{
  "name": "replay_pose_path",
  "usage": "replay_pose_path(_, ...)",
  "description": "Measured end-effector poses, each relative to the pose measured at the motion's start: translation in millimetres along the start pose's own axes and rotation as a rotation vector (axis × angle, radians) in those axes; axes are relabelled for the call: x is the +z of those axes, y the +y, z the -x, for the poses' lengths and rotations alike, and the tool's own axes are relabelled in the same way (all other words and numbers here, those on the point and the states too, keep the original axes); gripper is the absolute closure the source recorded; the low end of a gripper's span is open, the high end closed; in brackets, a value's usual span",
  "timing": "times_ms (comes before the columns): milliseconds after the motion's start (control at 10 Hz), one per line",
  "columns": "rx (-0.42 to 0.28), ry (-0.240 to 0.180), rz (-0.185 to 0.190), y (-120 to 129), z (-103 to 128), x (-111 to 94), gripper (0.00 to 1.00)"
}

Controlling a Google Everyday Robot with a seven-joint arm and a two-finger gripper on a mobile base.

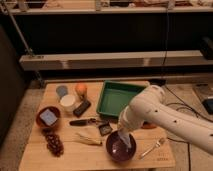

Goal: Wipe purple bowl with towel

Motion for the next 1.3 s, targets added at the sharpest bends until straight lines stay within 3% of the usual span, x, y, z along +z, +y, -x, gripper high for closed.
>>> replay_pose_path(300,-0.066,-0.042,-0.021,-42.5,11.7,21.3,0.86)
replay_pose_path(700,-0.143,-0.137,-0.052,-58.9,39.9,42.4,0.86)
replay_pose_path(1000,-0.182,-0.182,-0.058,-49.6,80.9,41.9,0.86)
replay_pose_path(1300,-0.155,-0.195,-0.049,-23.6,92.2,32.8,0.86)
